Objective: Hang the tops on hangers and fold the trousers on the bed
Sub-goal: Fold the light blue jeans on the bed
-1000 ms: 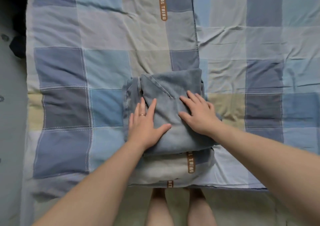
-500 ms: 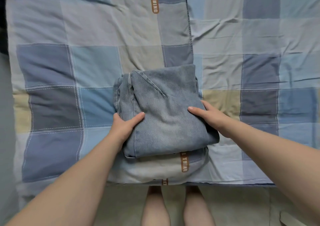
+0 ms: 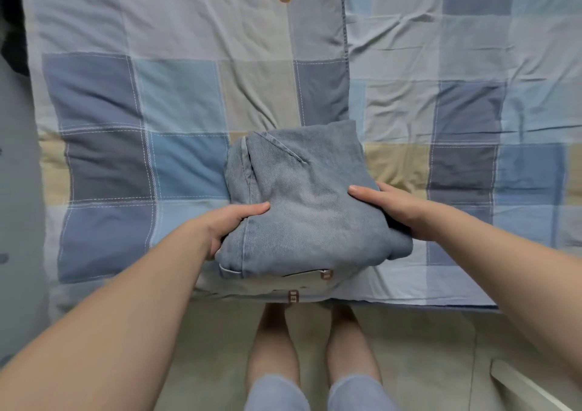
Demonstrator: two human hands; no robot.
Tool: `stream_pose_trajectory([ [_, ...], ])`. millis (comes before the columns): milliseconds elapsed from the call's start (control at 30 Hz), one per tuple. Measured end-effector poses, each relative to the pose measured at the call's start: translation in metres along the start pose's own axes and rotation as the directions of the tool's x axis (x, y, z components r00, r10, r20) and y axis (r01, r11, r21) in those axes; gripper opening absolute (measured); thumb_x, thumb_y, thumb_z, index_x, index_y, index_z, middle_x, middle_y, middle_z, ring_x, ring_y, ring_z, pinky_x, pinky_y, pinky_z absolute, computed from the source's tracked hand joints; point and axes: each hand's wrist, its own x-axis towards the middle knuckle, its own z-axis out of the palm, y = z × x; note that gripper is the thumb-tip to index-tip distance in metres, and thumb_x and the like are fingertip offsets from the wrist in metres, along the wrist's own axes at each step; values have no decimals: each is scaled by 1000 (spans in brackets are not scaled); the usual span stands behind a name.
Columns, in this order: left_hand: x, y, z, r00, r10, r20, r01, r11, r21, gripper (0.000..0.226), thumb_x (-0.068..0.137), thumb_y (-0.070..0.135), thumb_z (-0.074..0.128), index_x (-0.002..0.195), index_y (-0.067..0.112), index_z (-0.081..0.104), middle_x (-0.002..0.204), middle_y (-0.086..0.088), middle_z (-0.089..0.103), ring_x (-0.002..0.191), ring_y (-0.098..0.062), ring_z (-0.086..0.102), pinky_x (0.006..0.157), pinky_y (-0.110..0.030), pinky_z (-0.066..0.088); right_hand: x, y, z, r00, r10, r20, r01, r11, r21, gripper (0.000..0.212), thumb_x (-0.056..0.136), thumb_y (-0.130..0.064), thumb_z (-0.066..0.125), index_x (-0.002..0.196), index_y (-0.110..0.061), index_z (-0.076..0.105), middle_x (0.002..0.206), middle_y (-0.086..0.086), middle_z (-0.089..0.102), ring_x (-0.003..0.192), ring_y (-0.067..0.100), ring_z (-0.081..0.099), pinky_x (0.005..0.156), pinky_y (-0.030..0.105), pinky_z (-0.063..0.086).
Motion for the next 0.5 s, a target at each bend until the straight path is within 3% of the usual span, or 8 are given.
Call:
stream_pose_trajectory([
  [100, -12, -27, 0, 997, -39, 63, 42, 998, -48, 35, 77, 37, 72, 88, 5, 82, 97, -14, 77, 84, -28, 76, 67, -37, 62, -28, 20, 12, 990, 102, 99, -115, 985, 132, 70, 76, -58, 74, 131, -18, 61, 114, 7, 75, 102, 25, 74, 72, 33, 61],
  [233, -27, -68, 0, 991, -68, 113, 78, 994, -83, 36, 80, 36, 67, 87, 3, 82, 92, -14, 77, 82, -28, 76, 67, -35, 61, -56, 56, 37, 969, 205, 140, -246, 873, 420, 53, 81, -51, 71, 119, -14, 70, 112, 12, 75, 96, 28, 75, 68, 36, 62],
  [333, -44, -89, -4, 984, -129, 126, 134, 991, -27, 38, 81, 37, 67, 89, 3, 81, 94, -15, 77, 84, -28, 76, 70, -35, 61, -77, 74, 59, 952, 258, 168, -307, 824, 476, 48, 79, -42, 73, 115, -11, 70, 103, 13, 76, 87, 29, 76, 64, 37, 61],
  [500, -98, -89, -9, 993, -103, 61, 93, 984, 152, 36, 78, 37, 72, 97, 7, 81, 103, -14, 77, 90, -27, 76, 70, -32, 60, -127, 80, 98, 980, 177, 94, -199, 814, 546, 42, 79, -26, 70, 117, -9, 67, 97, 11, 77, 83, 26, 76, 65, 33, 59],
])
